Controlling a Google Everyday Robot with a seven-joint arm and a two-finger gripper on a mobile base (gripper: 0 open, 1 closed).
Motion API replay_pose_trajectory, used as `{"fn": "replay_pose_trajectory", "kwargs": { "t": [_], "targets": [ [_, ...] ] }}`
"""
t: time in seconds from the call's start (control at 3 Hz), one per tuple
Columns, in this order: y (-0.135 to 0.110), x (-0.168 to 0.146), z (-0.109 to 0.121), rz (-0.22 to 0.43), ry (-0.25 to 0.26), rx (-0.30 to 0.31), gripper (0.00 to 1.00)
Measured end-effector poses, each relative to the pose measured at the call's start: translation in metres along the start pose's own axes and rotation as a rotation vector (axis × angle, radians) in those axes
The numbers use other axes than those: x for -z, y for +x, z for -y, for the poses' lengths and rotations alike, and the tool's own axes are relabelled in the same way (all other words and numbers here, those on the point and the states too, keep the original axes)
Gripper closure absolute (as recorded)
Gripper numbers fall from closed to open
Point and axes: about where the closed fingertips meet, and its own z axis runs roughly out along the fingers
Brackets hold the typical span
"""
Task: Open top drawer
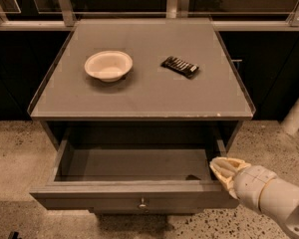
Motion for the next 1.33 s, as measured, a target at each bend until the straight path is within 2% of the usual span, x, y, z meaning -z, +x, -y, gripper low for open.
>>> {"fn": "replay_pose_trajectory", "kwargs": {
  "t": [0.33, 1.0, 1.33],
  "targets": [
    [-0.0128, 0.0098, 0.0028, 0.017, 0.052, 0.029, 0.58],
    [-0.0131, 0.0096, 0.0023, 0.017, 0.051, 0.028, 0.11],
    [-0.0131, 0.0096, 0.0023, 0.017, 0.051, 0.028, 0.0]
  ]
}}
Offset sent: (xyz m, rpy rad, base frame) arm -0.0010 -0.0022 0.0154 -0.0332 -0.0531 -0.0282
